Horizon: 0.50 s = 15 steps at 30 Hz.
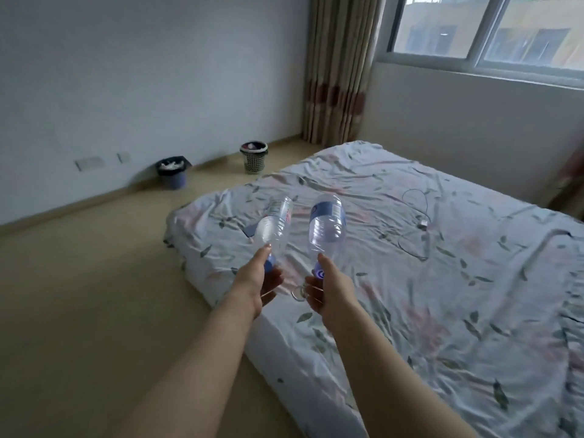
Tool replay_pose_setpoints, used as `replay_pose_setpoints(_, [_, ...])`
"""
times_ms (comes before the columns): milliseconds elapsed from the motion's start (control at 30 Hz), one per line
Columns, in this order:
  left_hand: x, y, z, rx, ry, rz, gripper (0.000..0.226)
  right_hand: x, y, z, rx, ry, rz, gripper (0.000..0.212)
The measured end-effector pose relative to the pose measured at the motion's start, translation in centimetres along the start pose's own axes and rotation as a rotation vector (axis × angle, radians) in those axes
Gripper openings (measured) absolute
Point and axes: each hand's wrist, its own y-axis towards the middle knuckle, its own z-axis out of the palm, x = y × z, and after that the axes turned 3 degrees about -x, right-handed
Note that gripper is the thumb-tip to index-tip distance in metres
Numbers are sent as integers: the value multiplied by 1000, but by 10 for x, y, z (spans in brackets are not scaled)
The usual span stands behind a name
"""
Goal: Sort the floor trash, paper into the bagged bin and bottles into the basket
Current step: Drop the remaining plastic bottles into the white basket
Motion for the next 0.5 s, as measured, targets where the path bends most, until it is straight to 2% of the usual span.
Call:
replay_pose_setpoints(100, [-15,25,-15,-42,-71,-22,34,5,21,37,22,-53,-4,30])
replay_pose_setpoints(267, [-45,70,-72,-153,-188,-27,32,-7,44,120,152,-140,65,29])
replay_pose_setpoints(500, [-133,154,-179,-234,-235,13,30,-22,87,284,239,-192,101,31])
